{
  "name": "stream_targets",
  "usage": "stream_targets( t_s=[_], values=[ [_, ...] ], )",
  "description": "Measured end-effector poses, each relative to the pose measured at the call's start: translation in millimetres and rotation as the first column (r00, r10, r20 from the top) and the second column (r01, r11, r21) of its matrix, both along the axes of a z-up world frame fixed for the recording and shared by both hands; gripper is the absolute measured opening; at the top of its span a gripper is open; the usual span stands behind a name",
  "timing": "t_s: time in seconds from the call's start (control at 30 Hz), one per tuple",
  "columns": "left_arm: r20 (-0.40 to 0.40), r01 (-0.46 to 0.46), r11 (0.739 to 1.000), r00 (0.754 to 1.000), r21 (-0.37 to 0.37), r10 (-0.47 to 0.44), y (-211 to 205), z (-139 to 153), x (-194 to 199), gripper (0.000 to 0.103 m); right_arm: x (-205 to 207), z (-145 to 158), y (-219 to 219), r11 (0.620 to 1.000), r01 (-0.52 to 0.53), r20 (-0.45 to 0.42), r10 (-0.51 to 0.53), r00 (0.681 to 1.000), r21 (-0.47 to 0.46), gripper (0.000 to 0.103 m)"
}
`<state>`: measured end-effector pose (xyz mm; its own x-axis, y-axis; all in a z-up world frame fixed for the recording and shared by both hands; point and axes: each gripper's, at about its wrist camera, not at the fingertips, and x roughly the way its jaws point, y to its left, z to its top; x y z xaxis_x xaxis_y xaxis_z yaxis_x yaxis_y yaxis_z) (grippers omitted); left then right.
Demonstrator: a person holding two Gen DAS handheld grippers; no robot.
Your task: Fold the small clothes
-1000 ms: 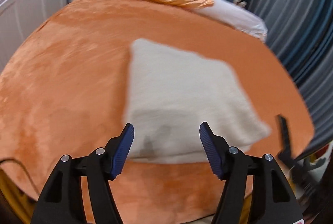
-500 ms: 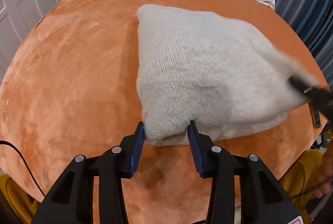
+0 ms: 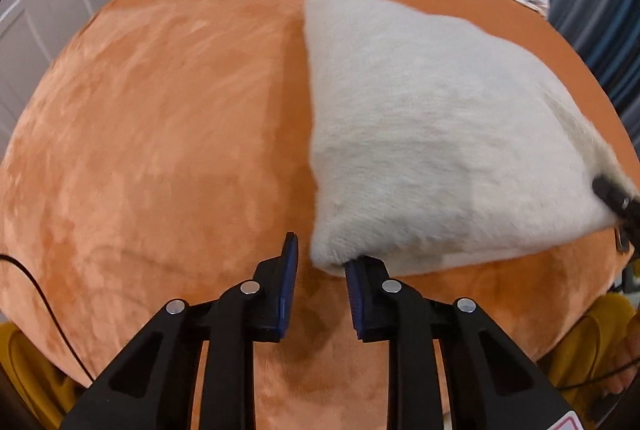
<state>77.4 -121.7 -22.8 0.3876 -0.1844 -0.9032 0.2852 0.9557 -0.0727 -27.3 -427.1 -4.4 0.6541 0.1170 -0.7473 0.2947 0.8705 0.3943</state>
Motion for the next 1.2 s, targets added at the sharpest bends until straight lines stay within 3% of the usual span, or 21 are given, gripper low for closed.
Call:
stream_targets(
  t_s=[0.03, 0.07, 0.2, 0.33, 0.4, 0.47, 0.57, 0.63, 0.67, 0.7, 0.73, 0.77, 0.83, 0.87, 0.9, 1.0, 1.03, 1.1, 1.2],
  values=[
    [-0.019, -0.022, 1.0, 1.0, -0.006, 0.022, 2, -3, 4, 0.022, 8, -17, 3, 0.999, -0.025, -0.087, 0.022, 0.996, -0.027, 0.015],
    [-0.044, -0.042, 0.999, 0.998, -0.02, 0.041, 3, -3, 6, 0.022, 9, -25, 5, 0.999, -0.035, -0.119, 0.031, 0.992, -0.03, 0.017],
    [-0.023, -0.032, 0.999, 0.999, -0.034, 0.031, 6, 25, -7, 0.023, -13, 10, 11, 0.995, -0.019, -0.049, 0.015, 0.999, -0.093, 0.028],
    [0.029, -0.027, 0.99, 0.999, -0.141, 0.031, 17, 64, -20, 0.025, -27, 39, 6, 0.993, -0.009, 0.03, 0.012, 0.999, -0.118, 0.031],
    [0.067, -0.029, 0.983, 0.997, -0.184, 0.042, 14, 84, -16, 0.039, -19, 48, 2, 0.995, -0.019, 0.055, 0.024, 0.998, -0.093, 0.043],
    [0.094, -0.051, 0.973, 0.993, -0.227, 0.074, 9, 97, -2, 0.046, 3, 47, -1, 0.997, -0.022, 0.057, 0.025, 0.998, -0.068, 0.054],
    [0.103, -0.071, 0.97, 0.99, -0.233, 0.097, -4, 99, 21, 0.046, 38, 30, 1, 0.999, -0.025, -0.001, 0.025, 1.0, -0.048, 0.053],
    [0.085, -0.082, 0.979, 0.991, -0.188, 0.1, -19, 86, 39, 0.046, 59, 10, 5, 0.999, -0.034, -0.07, 0.032, 0.997, -0.02, 0.053],
    [0.078, -0.086, 0.983, 0.992, -0.164, 0.099, -23, 80, 41, 0.045, 65, 5, 6, 0.999, -0.038, -0.096, 0.035, 0.995, -0.026, 0.037],
    [0.063, -0.087, 0.987, 0.993, -0.135, 0.096, -28, 73, 43, 0.036, 68, 2, 8, 0.998, -0.053, -0.113, 0.049, 0.992, -0.034, 0.022],
    [0.048, -0.086, 0.99, 0.995, -0.113, 0.091, -29, 67, 46, 0.028, 64, 11, 10, 0.998, -0.057, -0.075, 0.054, 0.996, -0.03, 0.016],
    [0.035, -0.082, 0.991, 0.996, -0.107, 0.086, -30, 62, 47, 0.022, 53, 26, 10, 0.998, -0.053, 0.01, 0.053, 0.999, -0.025, 0.014],
    [0.056, -0.074, 0.993, 0.995, -0.087, 0.079, -30, 60, 41, 0.022, 28, 64, 9, 0.999, -0.043, 0.191, 0.048, 0.98, -0.029, 0.014],
    [0.065, -0.066, 0.995, 0.995, -0.073, 0.07, -31, 58, 39, 0.022, 23, 68, 7, 0.999, -0.035, 0.215, 0.04, 0.976, -0.026, 0.014],
    [0.068, -0.056, 0.997, 0.996, -0.059, 0.06, -33, 55, 39, 0.022, 22, 64, 4, 0.999, -0.025, 0.216, 0.03, 0.976, -0.022, 0.014],
    [0.057, -0.054, 0.998, 0.997, -0.024, 0.055, -37, 43, 42, 0.024, 51, -12, -10, 0.999, -0.03, -0.073, 0.027, 0.997, -0.042, 0.014],
    [0.057, -0.054, 0.998, 0.997, -0.015, 0.054, -38, 40, 43, 0.024, 51, -31, -15, 1.0, -0.02, -0.096, 0.02, 0.995, 0.002, 0.015],
    [0.078, -0.058, 0.998, 0.995, 0.027, 0.056, -42, 39, 43, 0.024, 44, -11, -18, 1.0, -0.006, -0.042, 0.007, 0.999, 0.028, 0.016],
    [0.078, -0.064, 0.998, 0.995, 0.028, 0.061, -41, 38, 42, 0.025, 27, 23, -14, 1.0, 0.004, 0.061, -0.004, 0.998, -0.003, 0.016]
  ],
)
